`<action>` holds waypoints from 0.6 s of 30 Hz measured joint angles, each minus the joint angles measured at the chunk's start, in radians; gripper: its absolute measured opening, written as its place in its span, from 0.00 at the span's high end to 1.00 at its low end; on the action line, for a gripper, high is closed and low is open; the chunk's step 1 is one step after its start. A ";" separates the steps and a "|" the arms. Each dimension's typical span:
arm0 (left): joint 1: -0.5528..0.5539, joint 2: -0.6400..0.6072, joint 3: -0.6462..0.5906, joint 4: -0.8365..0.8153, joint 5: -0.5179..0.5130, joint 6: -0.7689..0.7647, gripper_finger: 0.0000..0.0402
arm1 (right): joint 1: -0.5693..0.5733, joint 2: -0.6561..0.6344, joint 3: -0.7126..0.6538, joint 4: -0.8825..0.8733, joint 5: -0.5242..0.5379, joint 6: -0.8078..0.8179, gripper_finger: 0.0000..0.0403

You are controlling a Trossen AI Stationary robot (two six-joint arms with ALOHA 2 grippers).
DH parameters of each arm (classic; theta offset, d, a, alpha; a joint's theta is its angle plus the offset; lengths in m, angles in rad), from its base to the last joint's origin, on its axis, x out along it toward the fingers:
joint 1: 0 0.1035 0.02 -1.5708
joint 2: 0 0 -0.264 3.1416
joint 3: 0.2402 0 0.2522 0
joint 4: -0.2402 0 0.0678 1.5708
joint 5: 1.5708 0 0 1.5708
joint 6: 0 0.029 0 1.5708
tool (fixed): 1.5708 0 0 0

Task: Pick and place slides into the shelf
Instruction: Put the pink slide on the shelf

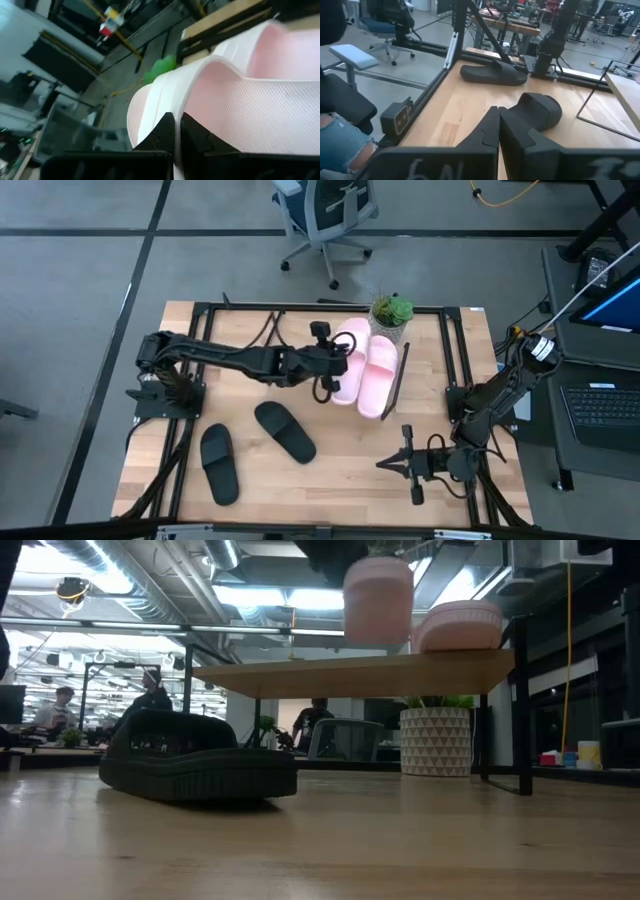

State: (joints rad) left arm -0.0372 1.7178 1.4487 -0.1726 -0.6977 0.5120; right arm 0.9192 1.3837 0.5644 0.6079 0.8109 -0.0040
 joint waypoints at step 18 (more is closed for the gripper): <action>0.010 0.011 -0.003 -0.036 0.000 -0.039 0.99 | 0.042 0.000 0.000 0.001 0.000 0.021 0.98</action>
State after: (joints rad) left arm -0.0267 1.7292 1.4452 -0.2088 -0.6977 0.4734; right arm 0.9607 1.3842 0.5648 0.6086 0.8108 0.0175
